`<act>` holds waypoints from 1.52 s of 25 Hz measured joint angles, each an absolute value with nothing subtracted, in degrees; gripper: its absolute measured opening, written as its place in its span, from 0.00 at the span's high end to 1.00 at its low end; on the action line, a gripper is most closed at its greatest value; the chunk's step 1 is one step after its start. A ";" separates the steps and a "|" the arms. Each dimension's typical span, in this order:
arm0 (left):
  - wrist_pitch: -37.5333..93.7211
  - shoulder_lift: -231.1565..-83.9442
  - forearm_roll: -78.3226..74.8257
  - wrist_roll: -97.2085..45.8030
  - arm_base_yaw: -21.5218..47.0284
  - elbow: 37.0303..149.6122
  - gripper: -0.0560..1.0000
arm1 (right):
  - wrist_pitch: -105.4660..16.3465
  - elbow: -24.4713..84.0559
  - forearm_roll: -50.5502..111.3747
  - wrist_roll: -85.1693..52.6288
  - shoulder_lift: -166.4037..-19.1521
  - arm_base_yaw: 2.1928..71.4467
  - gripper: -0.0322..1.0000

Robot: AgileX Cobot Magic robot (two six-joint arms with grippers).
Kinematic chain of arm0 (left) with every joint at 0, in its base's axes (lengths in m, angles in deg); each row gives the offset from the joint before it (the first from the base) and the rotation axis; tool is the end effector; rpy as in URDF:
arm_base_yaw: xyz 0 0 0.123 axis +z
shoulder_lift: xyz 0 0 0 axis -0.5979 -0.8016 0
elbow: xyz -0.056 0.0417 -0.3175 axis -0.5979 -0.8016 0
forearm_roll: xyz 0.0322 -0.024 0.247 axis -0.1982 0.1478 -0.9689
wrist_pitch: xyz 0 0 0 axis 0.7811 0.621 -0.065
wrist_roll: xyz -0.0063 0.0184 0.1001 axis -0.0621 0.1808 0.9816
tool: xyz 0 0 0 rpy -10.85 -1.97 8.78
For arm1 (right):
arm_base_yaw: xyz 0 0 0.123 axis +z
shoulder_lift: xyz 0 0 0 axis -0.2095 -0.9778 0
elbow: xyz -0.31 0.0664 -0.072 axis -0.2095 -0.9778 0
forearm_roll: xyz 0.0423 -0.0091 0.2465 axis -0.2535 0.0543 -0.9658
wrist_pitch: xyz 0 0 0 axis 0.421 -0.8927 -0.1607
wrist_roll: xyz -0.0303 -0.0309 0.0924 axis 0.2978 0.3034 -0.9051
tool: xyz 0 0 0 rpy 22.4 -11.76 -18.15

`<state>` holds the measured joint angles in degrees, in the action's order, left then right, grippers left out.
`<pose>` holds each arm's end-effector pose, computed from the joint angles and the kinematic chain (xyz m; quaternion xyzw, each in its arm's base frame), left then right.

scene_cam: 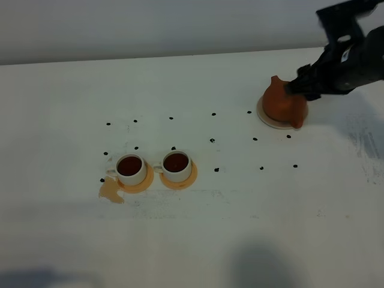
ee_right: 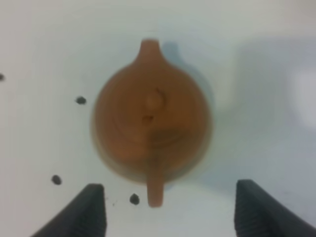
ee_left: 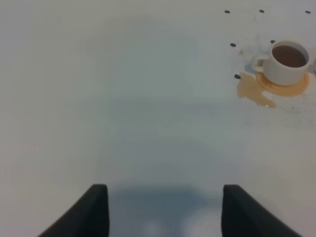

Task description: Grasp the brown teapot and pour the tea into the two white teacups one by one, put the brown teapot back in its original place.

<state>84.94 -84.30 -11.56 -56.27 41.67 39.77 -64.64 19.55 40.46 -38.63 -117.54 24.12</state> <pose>-0.0318 -0.0085 0.2586 -0.0104 0.8637 0.0050 0.5039 0.3752 0.0780 0.2796 -0.1157 0.9391 0.0185 0.3231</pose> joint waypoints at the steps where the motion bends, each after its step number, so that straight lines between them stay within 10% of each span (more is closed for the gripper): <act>1: 84.94 -84.30 -11.56 -56.27 41.67 39.77 0.47 | -65.67 18.71 40.47 -38.63 -115.44 24.12 0.43; 24: 84.94 -84.30 -11.56 -56.27 41.67 39.77 0.47 | -96.45 -4.58 37.27 -39.56 -61.65 24.12 0.43; 38: 84.94 -84.30 -11.56 -56.27 41.67 39.77 0.47 | -95.40 -18.17 30.61 -32.41 -30.84 24.12 0.44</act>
<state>84.94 -84.30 -11.56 -56.27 41.67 39.77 -95.40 -18.17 30.61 -32.41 -30.84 24.12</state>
